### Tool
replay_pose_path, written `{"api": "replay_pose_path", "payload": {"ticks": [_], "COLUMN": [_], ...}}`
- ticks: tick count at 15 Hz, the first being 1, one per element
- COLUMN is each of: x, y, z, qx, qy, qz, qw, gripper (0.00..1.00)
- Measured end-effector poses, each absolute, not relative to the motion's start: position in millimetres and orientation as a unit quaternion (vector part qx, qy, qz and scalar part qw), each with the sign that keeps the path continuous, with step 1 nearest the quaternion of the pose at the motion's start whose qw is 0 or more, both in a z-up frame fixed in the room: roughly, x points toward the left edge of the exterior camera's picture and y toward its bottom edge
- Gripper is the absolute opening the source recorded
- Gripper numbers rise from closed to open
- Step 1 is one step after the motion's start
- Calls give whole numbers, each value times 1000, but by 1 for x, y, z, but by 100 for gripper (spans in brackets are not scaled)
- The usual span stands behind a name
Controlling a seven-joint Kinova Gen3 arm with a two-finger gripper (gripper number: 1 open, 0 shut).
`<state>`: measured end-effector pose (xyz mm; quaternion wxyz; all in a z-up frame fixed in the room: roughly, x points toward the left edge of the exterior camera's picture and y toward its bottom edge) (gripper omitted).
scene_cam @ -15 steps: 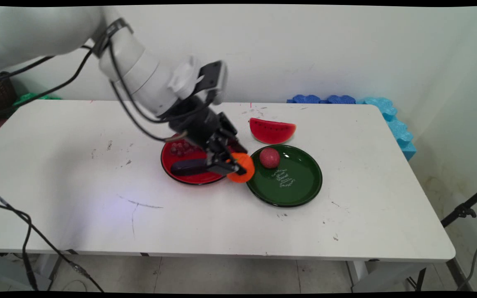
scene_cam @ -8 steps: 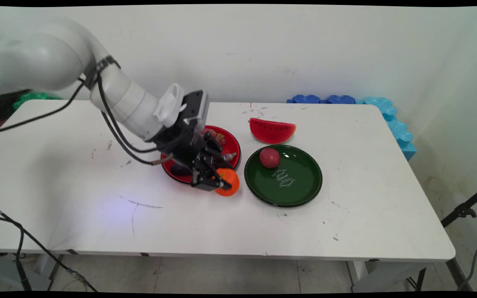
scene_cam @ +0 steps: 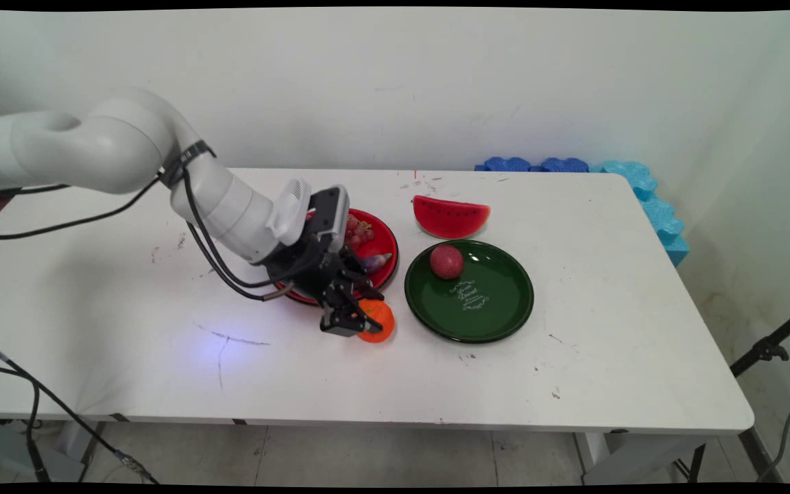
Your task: Place the picked object on the table
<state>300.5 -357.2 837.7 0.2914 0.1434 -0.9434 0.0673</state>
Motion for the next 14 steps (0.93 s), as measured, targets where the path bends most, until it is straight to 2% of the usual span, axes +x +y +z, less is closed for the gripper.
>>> {"api": "replay_pose_path", "payload": {"ticks": [10, 11, 14], "x": [302, 302, 305], "y": [-362, -362, -363], "z": [808, 808, 812], "qx": [134, 133, 131], "qy": [-943, -943, -943], "qz": [72, 73, 80], "qw": [294, 295, 296], "gripper": [0, 100, 100]}}
